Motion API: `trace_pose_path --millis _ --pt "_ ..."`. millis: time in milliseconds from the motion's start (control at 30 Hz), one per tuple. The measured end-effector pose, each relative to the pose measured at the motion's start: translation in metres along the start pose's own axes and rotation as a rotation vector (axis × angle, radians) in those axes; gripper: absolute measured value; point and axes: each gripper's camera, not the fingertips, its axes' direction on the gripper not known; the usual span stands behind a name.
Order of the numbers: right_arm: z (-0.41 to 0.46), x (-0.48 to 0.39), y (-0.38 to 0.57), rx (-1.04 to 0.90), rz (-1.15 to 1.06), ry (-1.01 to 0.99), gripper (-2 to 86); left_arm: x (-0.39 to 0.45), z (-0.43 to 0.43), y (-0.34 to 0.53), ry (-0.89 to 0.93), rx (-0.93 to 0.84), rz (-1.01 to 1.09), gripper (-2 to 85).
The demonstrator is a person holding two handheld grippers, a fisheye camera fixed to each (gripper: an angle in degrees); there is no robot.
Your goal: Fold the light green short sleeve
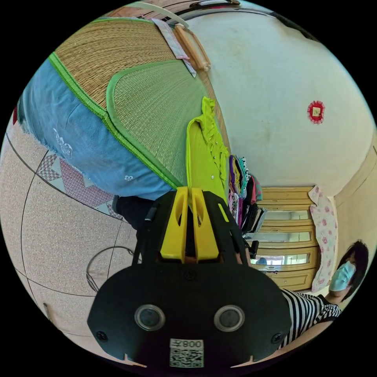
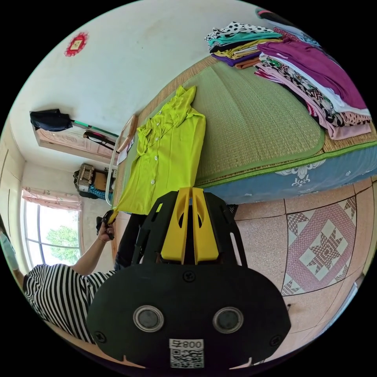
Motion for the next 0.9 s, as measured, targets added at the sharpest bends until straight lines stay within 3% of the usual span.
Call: trace_pose_path --millis 400,900 --pt "-0.065 0.007 0.082 0.105 -0.06 -0.157 0.5 -0.014 -0.058 0.065 0.161 0.039 0.103 1.2" --pt "-0.117 0.014 0.182 0.19 -0.118 -0.212 0.6 -0.036 -0.113 0.142 0.266 0.069 0.204 1.3"
